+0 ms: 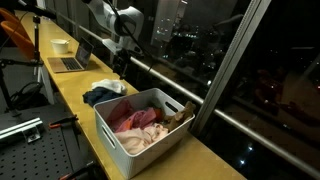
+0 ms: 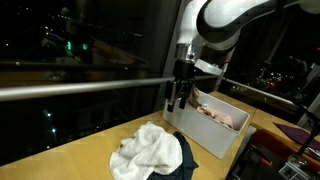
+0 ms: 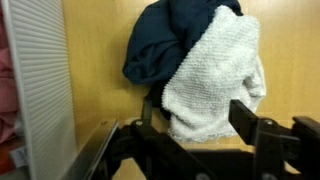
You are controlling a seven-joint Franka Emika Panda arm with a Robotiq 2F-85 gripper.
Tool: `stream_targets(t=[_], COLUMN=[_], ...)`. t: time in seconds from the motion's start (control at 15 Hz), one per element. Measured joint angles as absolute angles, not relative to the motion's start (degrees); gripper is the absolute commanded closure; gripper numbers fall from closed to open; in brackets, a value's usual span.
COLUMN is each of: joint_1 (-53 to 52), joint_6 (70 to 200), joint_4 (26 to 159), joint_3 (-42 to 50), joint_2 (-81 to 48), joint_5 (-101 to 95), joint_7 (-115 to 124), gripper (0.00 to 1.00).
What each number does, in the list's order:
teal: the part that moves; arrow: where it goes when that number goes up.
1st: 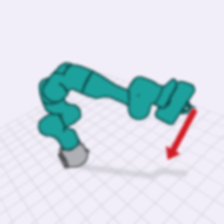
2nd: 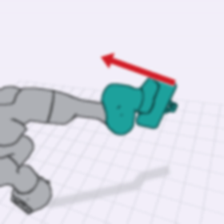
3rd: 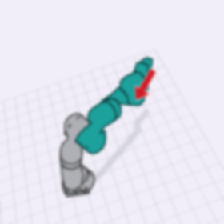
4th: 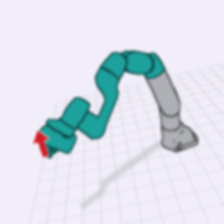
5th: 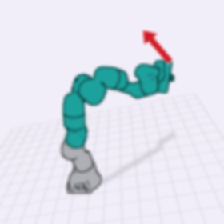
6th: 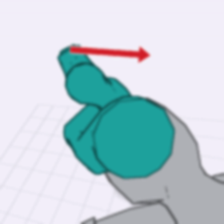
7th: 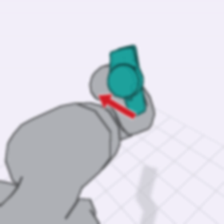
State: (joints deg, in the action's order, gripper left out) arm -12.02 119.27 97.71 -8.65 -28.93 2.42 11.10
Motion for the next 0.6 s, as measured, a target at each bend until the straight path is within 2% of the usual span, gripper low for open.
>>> stream_targets(t=[0.6], joint_1=[-4.9], joint_6=[119.3], joint_4=[104.3], joint_3=[-1.5], joint_2=[-23.2], joint_5=[-2.2], joint_7=[4.5], gripper=[0.0])
